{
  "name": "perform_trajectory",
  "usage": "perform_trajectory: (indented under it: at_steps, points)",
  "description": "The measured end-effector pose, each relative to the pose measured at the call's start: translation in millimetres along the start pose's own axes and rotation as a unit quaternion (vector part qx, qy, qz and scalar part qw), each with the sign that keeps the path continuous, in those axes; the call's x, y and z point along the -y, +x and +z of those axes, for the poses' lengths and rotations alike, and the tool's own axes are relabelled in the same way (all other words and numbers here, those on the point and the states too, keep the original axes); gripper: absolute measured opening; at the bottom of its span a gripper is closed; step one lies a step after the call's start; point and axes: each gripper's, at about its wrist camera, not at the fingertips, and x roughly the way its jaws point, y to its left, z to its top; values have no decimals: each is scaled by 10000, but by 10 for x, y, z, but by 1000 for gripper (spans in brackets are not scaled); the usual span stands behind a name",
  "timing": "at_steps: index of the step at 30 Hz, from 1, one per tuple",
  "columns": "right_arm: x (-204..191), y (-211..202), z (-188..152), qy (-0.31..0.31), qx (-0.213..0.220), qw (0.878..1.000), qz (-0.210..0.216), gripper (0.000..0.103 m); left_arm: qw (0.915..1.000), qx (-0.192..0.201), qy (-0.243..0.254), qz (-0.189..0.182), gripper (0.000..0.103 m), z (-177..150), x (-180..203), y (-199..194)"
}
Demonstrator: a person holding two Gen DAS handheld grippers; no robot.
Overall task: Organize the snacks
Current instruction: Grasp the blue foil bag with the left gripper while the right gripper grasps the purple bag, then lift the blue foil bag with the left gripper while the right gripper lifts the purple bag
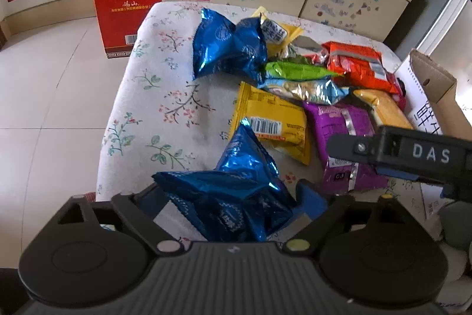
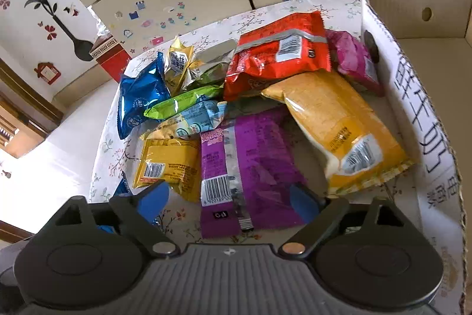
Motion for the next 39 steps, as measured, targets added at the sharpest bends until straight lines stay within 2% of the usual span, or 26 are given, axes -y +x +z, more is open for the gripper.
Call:
perform_trajectory:
  at_steps: [9,12,13,14,15,20,21,22,27,30,33,35,39]
  points:
    - [-125,128,-29,-500,47,9972,-546,96,9984,135,494,237,94,-52,135,95]
    - [-125,128,-46,-597,93,9962,-625,91,9974,224,619,302,94,-76,166,105]
    - [-123,113,-55,-641,115,9956,-670,86,9974,228,621,286,92,-78,162,108]
    - [-121,105,-61,-696,149,9948,-728,80,9975,211,622,252,82,-75,160,114]
    - [-116,96,-64,-732,173,9943,-754,77,9978,147,619,201,77,-72,156,124]
    - [-105,26,-92,-833,205,9945,-604,65,9979,220,586,178,71,-81,141,92]
    - [-115,4,-102,-880,212,9942,-578,63,9979,241,570,171,70,-82,136,73]
    - [-127,-13,-110,-919,209,9941,-546,56,9979,266,570,163,70,-85,134,56]
    - [-137,-75,-152,-1010,168,9940,-398,48,9969,415,649,160,67,-127,150,-29]
    - [-100,-127,-165,-895,44,9958,-200,37,9973,400,597,171,67,-159,135,-50]
    - [-28,-168,-186,-572,-241,9980,133,41,9979,367,509,182,67,-185,112,-61]
    - [14,-213,-186,-407,-187,9986,265,57,9981,346,466,182,67,-193,97,-65]
    - [46,-268,-84,-382,158,9987,302,72,9984,335,427,161,68,-189,85,-73]
